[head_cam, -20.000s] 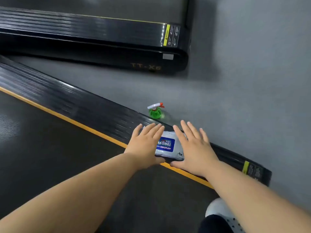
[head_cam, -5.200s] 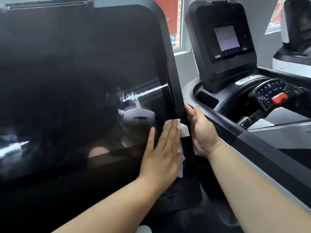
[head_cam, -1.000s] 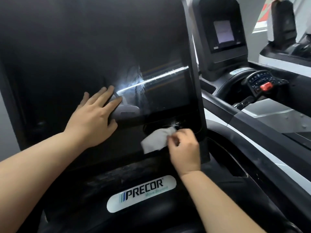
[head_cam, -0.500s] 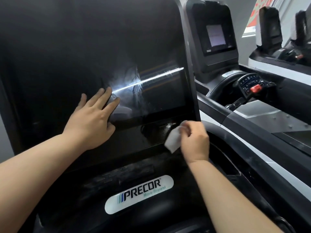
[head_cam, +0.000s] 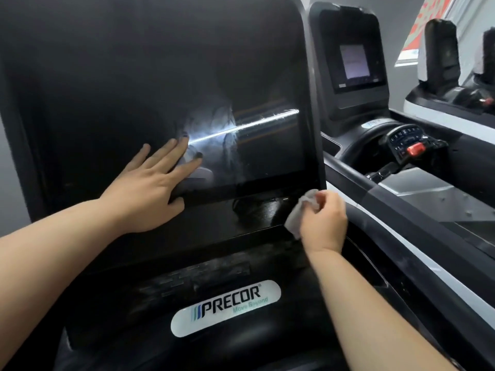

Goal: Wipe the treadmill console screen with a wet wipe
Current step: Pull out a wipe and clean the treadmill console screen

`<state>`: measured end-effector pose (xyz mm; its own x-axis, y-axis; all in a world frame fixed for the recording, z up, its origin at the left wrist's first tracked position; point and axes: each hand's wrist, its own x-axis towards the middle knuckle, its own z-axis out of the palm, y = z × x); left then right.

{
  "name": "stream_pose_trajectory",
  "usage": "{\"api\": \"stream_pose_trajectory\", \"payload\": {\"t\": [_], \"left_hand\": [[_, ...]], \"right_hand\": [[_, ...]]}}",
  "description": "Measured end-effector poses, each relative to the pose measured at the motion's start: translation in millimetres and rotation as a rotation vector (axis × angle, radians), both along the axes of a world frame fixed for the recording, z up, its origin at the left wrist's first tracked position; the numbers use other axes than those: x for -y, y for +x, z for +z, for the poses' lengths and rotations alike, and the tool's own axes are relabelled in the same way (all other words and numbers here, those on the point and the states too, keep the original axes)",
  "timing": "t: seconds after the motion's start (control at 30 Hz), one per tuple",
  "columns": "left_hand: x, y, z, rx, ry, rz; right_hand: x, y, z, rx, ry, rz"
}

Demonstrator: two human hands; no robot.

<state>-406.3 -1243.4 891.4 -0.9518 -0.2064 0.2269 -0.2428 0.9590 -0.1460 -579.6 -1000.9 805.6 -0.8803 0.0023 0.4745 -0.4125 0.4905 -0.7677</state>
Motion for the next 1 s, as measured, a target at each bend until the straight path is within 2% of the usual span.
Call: {"api": "stream_pose_trajectory", "payload": {"t": [0.07, 0.2, 0.27, 0.3, 0.37, 0.43, 0.5, 0.63, 0.73, 0.8, 0.9, 0.93, 1.0], "left_hand": [[3.4, 7.6, -7.4, -0.073, -0.027, 0.046], [4.6, 19.1, -27.5, -0.181, -0.026, 0.117], [5.7, 19.0, -32.7, -0.180, -0.063, 0.121], [6.3, 18.1, -33.9, -0.180, -0.081, 0.121], [6.5, 17.2, -36.3, -0.189, -0.109, 0.123], [6.7, 16.5, -38.4, -0.207, -0.132, 0.127], [5.7, 15.5, -40.0, -0.207, -0.152, 0.139], [5.7, 14.7, -41.2, -0.198, -0.180, 0.158], [7.5, 15.1, -40.6, -0.191, -0.182, 0.153], [7.5, 15.2, -40.8, -0.187, -0.193, 0.152], [4.9, 14.7, -43.9, -0.195, -0.213, 0.166], [4.1, 14.1, -44.7, -0.199, -0.219, 0.169], [3.4, 13.4, -46.1, -0.208, -0.227, 0.170]], "right_hand": [[10.2, 13.0, -0.2, -0.057, 0.002, 0.046], [56.8, 98.1, -34.2, -0.346, 0.177, 0.561], [55.6, 95.4, -35.4, -0.398, 0.207, 0.710], [49.7, 79.4, -31.1, -0.412, 0.215, 0.699], [35.0, 38.9, -13.8, -0.384, 0.188, 0.478], [26.1, 4.9, 10.0, -0.226, 0.055, 0.207], [36.9, 11.5, 16.0, -0.164, 0.001, 0.142], [69.6, 94.6, -23.6, -0.433, 0.226, 0.665], [58.5, 76.9, -19.9, -0.501, 0.286, 0.844], [47.6, 35.6, 3.7, -0.482, 0.268, 0.668], [38.3, -27.0, 44.4, -0.140, 0.080, 0.154], [42.7, -30.9, 48.6, -0.062, 0.027, 0.080], [62.2, -6.7, 43.0, -0.161, 0.041, 0.195]]}}
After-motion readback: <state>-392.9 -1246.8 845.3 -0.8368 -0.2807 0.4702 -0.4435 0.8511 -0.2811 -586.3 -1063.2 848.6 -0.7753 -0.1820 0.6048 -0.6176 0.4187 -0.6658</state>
